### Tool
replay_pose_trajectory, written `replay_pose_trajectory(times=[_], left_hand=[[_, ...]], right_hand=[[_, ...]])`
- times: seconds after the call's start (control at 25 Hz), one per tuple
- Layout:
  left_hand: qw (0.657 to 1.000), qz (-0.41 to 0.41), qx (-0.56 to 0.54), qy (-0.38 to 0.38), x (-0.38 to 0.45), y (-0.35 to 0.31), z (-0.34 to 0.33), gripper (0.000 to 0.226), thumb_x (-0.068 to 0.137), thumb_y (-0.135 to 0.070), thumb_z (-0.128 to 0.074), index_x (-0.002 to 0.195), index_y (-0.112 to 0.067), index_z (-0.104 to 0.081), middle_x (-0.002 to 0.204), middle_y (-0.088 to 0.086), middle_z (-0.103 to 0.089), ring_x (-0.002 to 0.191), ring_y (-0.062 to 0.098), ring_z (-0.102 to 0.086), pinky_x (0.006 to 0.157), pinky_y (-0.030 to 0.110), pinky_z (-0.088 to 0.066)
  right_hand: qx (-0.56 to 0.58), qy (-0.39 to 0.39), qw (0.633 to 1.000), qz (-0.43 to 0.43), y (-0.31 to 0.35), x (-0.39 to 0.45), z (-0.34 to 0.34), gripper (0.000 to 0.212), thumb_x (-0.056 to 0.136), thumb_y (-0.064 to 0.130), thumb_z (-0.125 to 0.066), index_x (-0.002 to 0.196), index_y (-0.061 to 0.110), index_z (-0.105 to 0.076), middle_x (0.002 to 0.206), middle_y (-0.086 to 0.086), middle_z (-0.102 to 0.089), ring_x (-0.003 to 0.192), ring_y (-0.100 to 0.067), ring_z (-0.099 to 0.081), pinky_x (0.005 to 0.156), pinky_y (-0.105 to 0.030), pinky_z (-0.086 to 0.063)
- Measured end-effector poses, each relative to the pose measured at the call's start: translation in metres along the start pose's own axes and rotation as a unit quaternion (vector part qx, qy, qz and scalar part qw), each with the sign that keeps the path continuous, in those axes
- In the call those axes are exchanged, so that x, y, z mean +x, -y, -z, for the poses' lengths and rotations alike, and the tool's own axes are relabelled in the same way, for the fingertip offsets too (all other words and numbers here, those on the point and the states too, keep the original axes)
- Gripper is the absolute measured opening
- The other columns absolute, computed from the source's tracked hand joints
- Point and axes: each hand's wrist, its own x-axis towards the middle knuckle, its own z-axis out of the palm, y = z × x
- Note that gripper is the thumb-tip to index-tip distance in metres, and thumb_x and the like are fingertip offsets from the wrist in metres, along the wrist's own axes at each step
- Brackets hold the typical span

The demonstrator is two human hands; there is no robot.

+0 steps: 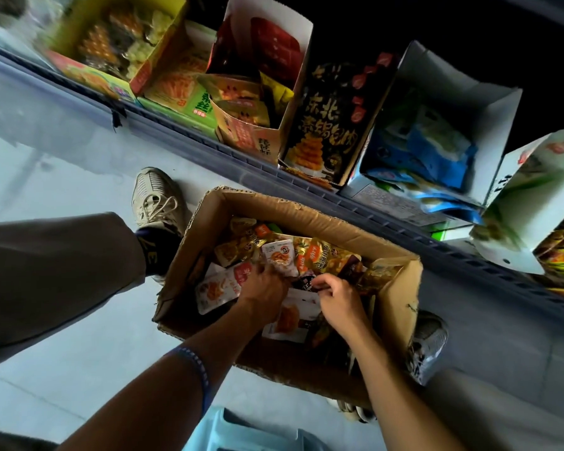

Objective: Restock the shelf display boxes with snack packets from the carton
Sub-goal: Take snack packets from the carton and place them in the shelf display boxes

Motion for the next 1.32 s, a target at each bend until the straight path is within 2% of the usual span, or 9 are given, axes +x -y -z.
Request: replay_pose_trajectory(times=[0.16, 0.32, 0.44, 0.6, 0.8, 1.0, 1.12, 1.2, 1.32], left_hand=[[0.995, -0.046, -0.089, 0.011, -0.003, 0.001, 0.008, 0.05, 0.102, -0.043, -0.043, 0.138, -0.009, -0.045, 0.141, 0.014, -0.051, 0.13, 0.028, -0.048, 0.107, 0.036, -0.037], [0.988, -0.108, -0.104, -0.035, -0.008, -0.015, -0.006, 0.056, 0.1, -0.045, -0.038, 0.14, -0.008, -0.048, 0.153, 0.015, -0.036, 0.14, 0.031, -0.032, 0.111, 0.039, -0.03], [0.984, -0.149, -0.093, -0.037, -0.004, -0.015, -0.018, 0.052, 0.098, -0.046, -0.043, 0.139, -0.015, -0.053, 0.156, 0.008, -0.029, 0.138, 0.027, -0.029, 0.103, 0.04, -0.04], [0.983, -0.136, -0.116, 0.036, -0.007, -0.008, -0.011, 0.048, 0.101, -0.043, -0.044, 0.137, -0.012, -0.051, 0.134, 0.013, -0.057, 0.12, 0.027, -0.055, 0.1, 0.037, -0.046], [0.988, -0.117, -0.04, 0.096, -0.003, -0.016, 0.0, 0.051, 0.101, -0.044, -0.045, 0.141, -0.012, -0.047, 0.139, 0.014, -0.056, 0.126, 0.031, -0.054, 0.105, 0.045, -0.044], [0.971, -0.167, -0.134, 0.102, -0.009, 0.006, 0.003, 0.053, 0.097, -0.049, -0.054, 0.136, -0.013, -0.054, 0.136, 0.011, -0.059, 0.124, 0.028, -0.056, 0.104, 0.036, -0.044], [0.951, -0.152, -0.236, 0.129, -0.015, 0.023, 0.034, 0.048, 0.09, -0.038, -0.07, 0.13, -0.015, -0.056, 0.125, 0.007, -0.065, 0.095, 0.017, -0.067, 0.076, 0.021, -0.053], [0.939, -0.122, -0.301, 0.113, -0.024, 0.035, 0.06, 0.05, 0.084, -0.032, -0.078, 0.126, -0.018, -0.057, 0.112, 0.003, -0.069, 0.071, 0.006, -0.067, 0.061, 0.018, -0.057], [0.887, -0.067, -0.456, 0.03, -0.039, 0.055, 0.086, 0.056, 0.063, -0.042, -0.089, 0.109, -0.019, -0.067, 0.094, -0.001, -0.075, 0.074, 0.015, -0.074, 0.072, 0.04, -0.063]], right_hand=[[0.006, -0.006, 1.0, 0.001, -0.001, -0.004, 0.003, 0.036, 0.095, 0.002, -0.045, 0.114, 0.023, -0.068, 0.122, 0.003, -0.065, 0.114, -0.013, -0.058, 0.088, -0.021, -0.044], [0.012, -0.003, 1.0, -0.003, -0.001, -0.005, 0.006, 0.035, 0.096, 0.003, -0.045, 0.114, 0.023, -0.067, 0.122, 0.003, -0.065, 0.112, -0.013, -0.058, 0.083, -0.02, -0.041], [0.011, -0.004, 1.0, -0.005, -0.001, -0.007, 0.007, 0.035, 0.096, 0.003, -0.045, 0.114, 0.023, -0.067, 0.123, 0.003, -0.065, 0.114, -0.013, -0.058, 0.084, -0.02, -0.041], [0.02, -0.006, 1.0, -0.008, -0.002, -0.005, 0.006, 0.035, 0.096, 0.003, -0.045, 0.112, 0.024, -0.067, 0.124, 0.002, -0.065, 0.11, -0.012, -0.058, 0.084, -0.021, -0.044], [0.029, 0.005, 0.999, -0.013, -0.003, -0.008, 0.009, 0.033, 0.098, 0.006, -0.046, 0.113, 0.026, -0.067, 0.121, 0.003, -0.064, 0.104, -0.01, -0.058, 0.078, -0.021, -0.044], [0.1, -0.001, 0.995, -0.011, -0.007, -0.009, 0.016, 0.031, 0.099, 0.008, -0.047, 0.106, 0.03, -0.068, 0.115, 0.008, -0.066, 0.11, -0.009, -0.059, 0.08, -0.017, -0.044], [0.286, 0.019, 0.956, -0.055, -0.004, -0.012, 0.035, 0.025, 0.103, 0.015, -0.045, 0.105, 0.027, -0.067, 0.116, 0.004, -0.069, 0.113, -0.015, -0.061, 0.098, -0.033, -0.048], [0.38, 0.011, 0.92, -0.096, -0.002, -0.021, 0.044, 0.027, 0.105, 0.026, -0.042, 0.108, 0.02, -0.069, 0.113, -0.003, -0.071, 0.108, -0.021, -0.064, 0.096, -0.04, -0.049], [0.501, -0.022, 0.857, -0.12, 0.0, -0.03, 0.052, 0.041, 0.104, 0.043, -0.036, 0.11, 0.017, -0.068, 0.112, -0.009, -0.072, 0.103, -0.028, -0.065, 0.092, -0.047, -0.051]])
